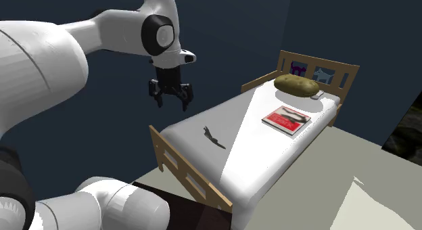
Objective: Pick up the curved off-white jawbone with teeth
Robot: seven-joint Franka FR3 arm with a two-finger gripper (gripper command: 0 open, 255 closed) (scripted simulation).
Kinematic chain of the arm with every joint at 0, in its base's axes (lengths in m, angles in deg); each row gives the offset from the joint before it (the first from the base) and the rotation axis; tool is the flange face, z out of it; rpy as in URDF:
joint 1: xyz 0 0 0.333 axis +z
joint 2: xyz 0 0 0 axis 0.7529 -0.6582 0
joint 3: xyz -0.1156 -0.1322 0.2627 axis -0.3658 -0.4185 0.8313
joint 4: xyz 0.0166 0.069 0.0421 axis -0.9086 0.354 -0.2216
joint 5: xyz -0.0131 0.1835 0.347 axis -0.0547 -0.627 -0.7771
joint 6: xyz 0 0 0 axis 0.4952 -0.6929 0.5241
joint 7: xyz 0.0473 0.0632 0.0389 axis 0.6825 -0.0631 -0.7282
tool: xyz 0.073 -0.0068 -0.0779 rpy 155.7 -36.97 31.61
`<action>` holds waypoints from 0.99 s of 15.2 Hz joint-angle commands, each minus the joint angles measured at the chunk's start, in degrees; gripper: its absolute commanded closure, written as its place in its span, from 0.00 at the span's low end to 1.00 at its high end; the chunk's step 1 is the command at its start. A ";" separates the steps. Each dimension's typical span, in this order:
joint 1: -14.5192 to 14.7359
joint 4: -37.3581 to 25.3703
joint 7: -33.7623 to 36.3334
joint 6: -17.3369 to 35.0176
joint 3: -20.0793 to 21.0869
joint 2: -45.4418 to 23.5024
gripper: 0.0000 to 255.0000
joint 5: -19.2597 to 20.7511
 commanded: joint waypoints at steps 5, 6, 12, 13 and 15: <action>0.72 1.14 -6.15 6.26 -2.04 -6.33 0.00 2.06; 0.91 1.22 -7.63 7.80 -2.53 -8.07 0.00 2.53; 1.92 0.00 -16.18 16.62 -4.96 -19.67 0.00 4.79; 2.06 -0.48 -17.55 17.98 -5.28 -21.75 0.00 5.07; 2.37 -1.66 -20.23 20.59 -5.86 -26.00 0.00 5.57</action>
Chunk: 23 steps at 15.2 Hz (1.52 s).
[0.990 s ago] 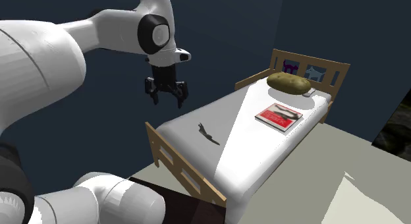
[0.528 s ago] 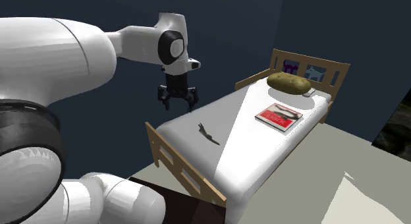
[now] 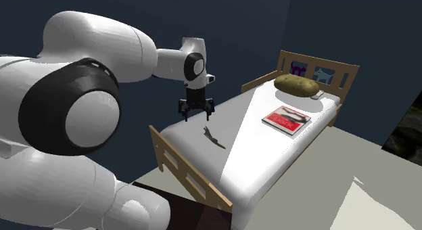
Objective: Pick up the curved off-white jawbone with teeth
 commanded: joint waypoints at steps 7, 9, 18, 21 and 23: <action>0.83 -7.21 -10.42 8.86 -1.39 -17.71 0.00 1.43; 0.91 -9.62 -12.75 10.55 -1.38 -22.19 0.00 1.68; 0.91 -23.53 -21.80 15.36 -0.20 -42.39 0.00 3.44; 0.96 -29.31 -24.36 15.92 0.37 -49.15 0.00 4.37; 1.06 -33.51 -26.00 15.99 0.74 -53.70 0.00 5.05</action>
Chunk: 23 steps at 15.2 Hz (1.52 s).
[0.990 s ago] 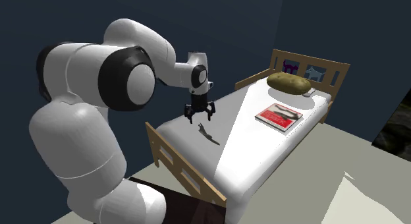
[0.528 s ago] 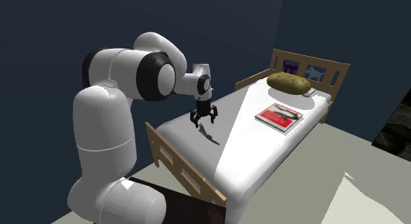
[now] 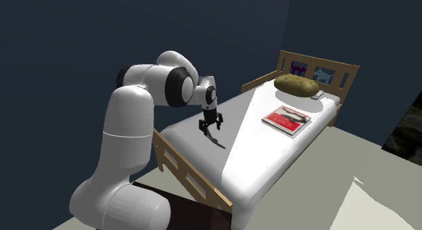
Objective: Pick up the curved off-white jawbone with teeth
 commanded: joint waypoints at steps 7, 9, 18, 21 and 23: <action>0.01 -9.02 -2.99 1.70 0.56 -11.15 0.00 1.34; 0.00 -9.19 -2.84 2.62 0.54 -12.25 0.00 1.37; -0.04 -9.39 -2.77 3.34 0.53 -13.16 1.00 1.40; -0.04 -9.40 -2.77 3.34 0.53 -13.18 1.00 1.40; -0.01 -9.24 -2.80 2.89 0.54 -12.57 1.00 1.38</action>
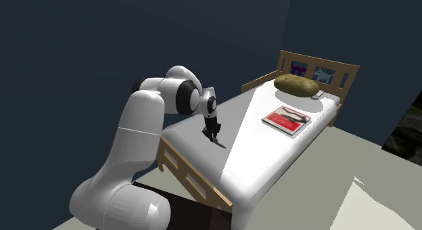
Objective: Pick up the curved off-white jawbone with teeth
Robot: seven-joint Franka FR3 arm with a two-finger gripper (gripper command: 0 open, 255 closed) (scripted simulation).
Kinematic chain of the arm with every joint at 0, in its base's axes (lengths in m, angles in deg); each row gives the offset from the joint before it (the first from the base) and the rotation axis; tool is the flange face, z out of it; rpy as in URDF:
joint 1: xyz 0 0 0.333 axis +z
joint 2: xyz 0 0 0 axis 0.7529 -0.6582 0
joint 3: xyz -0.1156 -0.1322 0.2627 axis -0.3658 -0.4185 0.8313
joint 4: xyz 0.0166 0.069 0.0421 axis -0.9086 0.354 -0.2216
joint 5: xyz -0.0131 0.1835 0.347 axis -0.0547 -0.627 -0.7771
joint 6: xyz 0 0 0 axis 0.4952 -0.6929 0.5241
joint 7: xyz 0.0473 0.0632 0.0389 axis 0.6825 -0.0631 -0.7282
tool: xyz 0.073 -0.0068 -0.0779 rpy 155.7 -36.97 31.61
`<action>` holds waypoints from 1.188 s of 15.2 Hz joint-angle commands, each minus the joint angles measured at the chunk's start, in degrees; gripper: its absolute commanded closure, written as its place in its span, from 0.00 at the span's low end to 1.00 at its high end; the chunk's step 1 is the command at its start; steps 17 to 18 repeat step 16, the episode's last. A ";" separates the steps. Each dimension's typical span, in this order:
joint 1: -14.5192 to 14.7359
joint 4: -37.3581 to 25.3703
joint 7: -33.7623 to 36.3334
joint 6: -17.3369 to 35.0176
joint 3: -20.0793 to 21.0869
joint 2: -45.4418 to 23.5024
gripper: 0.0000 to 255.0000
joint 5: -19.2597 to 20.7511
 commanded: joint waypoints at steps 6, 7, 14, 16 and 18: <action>0.02 0.48 -0.48 -3.06 0.05 3.56 1.00 -0.13; 0.03 0.50 -0.56 -3.55 0.06 4.07 1.00 -0.15; 0.07 0.25 -1.09 -7.14 0.10 7.45 1.00 -0.30; 0.07 0.24 -1.11 -7.22 0.10 7.52 1.00 -0.30; 0.07 0.24 -1.11 -7.22 0.10 7.52 1.00 -0.30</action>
